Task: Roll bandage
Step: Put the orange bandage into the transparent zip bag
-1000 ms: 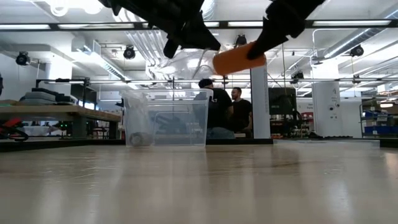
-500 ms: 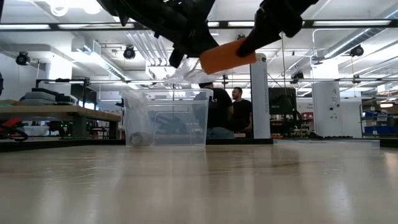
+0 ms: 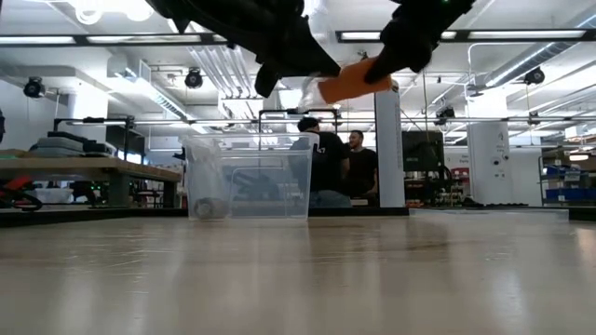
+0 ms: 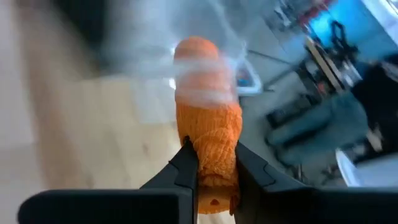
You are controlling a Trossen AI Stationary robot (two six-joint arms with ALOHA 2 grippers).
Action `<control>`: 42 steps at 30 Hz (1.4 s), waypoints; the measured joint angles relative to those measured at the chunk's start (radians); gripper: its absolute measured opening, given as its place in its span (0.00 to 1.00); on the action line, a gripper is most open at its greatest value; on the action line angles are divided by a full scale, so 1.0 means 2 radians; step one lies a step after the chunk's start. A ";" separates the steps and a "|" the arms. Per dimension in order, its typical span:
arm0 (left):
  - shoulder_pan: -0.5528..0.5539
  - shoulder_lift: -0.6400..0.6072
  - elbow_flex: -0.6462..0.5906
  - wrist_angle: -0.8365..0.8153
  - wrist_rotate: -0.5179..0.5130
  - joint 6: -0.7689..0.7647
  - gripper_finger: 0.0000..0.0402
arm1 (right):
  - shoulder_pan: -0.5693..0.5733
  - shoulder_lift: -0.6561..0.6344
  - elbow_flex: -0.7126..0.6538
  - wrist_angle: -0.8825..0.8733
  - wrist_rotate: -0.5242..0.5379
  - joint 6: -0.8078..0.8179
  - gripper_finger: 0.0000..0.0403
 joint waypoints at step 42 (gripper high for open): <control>0.009 -0.067 -0.199 0.383 -0.009 -0.119 0.00 | -0.039 -0.030 -0.164 0.559 -0.177 0.068 0.12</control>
